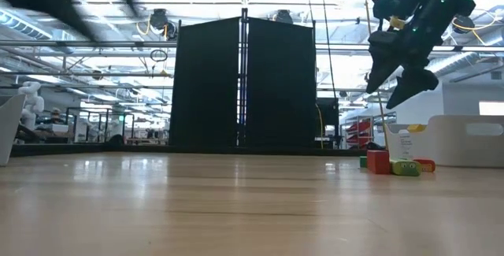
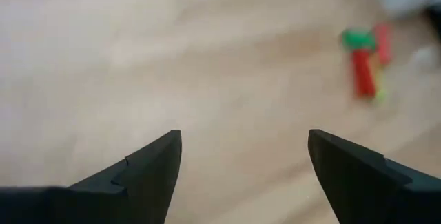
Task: Sort blocks by size
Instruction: Put the orange block into the white bin
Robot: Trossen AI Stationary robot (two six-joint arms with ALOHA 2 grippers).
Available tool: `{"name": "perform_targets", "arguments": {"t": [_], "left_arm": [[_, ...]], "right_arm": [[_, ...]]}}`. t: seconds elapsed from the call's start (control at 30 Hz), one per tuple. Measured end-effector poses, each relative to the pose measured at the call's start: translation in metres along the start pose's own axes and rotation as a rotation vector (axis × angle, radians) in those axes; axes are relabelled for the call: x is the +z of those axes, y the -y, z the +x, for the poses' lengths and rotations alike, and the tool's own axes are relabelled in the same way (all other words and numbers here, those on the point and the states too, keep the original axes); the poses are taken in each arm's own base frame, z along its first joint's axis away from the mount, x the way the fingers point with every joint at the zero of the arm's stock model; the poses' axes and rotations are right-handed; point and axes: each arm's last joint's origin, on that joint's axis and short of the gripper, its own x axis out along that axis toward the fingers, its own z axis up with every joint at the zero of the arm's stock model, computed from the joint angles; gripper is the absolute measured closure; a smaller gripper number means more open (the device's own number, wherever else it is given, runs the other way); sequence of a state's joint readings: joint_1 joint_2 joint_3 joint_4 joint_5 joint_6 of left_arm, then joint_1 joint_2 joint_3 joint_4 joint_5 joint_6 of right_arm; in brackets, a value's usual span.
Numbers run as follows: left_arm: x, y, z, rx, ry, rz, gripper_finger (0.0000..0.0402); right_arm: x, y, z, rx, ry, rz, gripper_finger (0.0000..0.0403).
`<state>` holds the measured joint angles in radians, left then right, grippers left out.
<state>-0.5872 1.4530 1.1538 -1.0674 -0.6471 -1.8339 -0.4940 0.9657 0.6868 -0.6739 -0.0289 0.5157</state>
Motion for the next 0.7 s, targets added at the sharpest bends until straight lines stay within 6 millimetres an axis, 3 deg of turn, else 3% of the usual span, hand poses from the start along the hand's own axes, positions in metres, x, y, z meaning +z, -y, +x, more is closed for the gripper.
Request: {"name": "perform_targets", "arguments": {"t": [0.2, 0.33, 0.43, 0.57, 0.7], "left_arm": [[0.071, 0.045, 0.067, -0.146, 0.086, 0.009, 0.0087], [0.096, 0.072, 0.114, -0.308, 0.132, 0.026, 0.0087], [0.097, 0.089, 0.145, -0.358, 0.125, 0.048, 0.0087], [0.083, 0.108, 0.181, -0.342, 0.049, 0.119, 0.0087], [0.067, 0.135, 0.205, -0.37, 0.008, 0.187, 0.0087]], "right_arm": [[0.0, -0.001, 0.0, -0.006, 0.008, 0.023, 0.0026], [0.002, 0.002, 0.0, -0.091, 0.061, 0.053, 0.0026], [0.002, 0.003, 0.0, -0.134, 0.088, 0.074, 0.0026], [0.003, 0.004, -0.001, -0.156, 0.101, 0.076, 0.0026], [0.003, 0.004, -0.001, -0.173, 0.119, 0.074, 0.0026]]}}
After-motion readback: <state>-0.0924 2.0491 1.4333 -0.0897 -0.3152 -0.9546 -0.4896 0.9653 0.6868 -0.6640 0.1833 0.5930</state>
